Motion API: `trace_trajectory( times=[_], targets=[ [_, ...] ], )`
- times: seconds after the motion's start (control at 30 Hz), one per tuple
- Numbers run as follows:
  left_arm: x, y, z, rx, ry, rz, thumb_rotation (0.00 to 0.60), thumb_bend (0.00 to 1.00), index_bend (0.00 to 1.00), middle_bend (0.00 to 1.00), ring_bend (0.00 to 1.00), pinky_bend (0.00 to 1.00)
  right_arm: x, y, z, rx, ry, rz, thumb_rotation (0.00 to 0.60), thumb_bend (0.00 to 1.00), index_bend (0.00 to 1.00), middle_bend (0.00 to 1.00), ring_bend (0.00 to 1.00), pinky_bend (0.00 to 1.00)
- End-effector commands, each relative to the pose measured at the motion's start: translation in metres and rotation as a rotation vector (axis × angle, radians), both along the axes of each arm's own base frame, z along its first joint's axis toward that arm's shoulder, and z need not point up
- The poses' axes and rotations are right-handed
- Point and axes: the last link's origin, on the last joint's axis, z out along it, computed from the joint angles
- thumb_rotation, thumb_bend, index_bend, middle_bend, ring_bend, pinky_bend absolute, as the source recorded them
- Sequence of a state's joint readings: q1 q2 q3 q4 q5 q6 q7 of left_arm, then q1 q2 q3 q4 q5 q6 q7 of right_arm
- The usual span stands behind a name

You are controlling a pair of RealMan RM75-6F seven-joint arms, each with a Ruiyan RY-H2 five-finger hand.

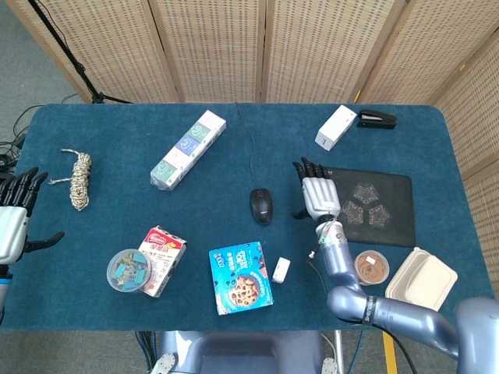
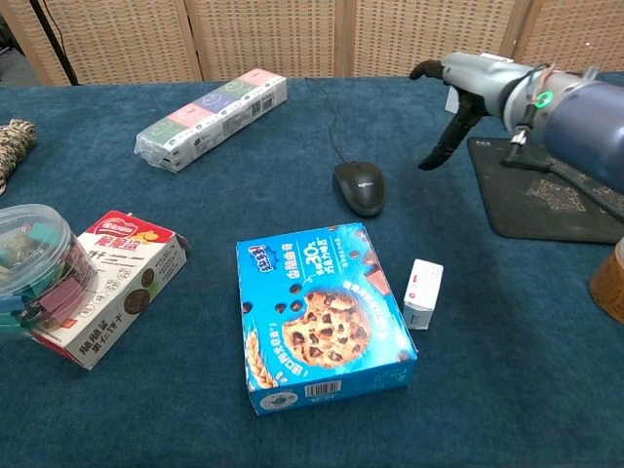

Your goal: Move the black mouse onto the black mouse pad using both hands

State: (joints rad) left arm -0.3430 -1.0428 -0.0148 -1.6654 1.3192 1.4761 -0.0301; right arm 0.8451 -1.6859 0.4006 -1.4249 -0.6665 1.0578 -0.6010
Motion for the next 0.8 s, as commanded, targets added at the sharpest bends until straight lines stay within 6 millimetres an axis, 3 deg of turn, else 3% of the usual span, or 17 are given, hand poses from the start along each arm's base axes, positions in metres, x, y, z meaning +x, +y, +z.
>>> trace_trajectory(
  times=[0.03,0.23,0.8],
  targets=[
    [0.000,0.001,0.000,0.002,-0.006,0.002,0.600,0.02,0.00,0.00,0.00,0.00,0.018,-0.002,-0.020,0.013,-0.023,0.026,0.600,0.00,0.00,0.00,0.00,0.00],
    [-0.001,0.003,-0.001,-0.011,-0.013,0.008,0.600,0.02,0.00,0.00,0.00,0.00,0.034,-0.001,-0.048,0.035,-0.056,0.048,0.600,0.00,0.00,0.00,0.00,0.00],
    [-0.003,0.005,0.000,-0.009,-0.020,0.021,0.600,0.02,0.00,0.00,0.00,0.00,0.064,0.000,-0.086,0.056,-0.109,0.087,0.600,0.00,0.00,0.00,0.00,0.00]
  ],
)
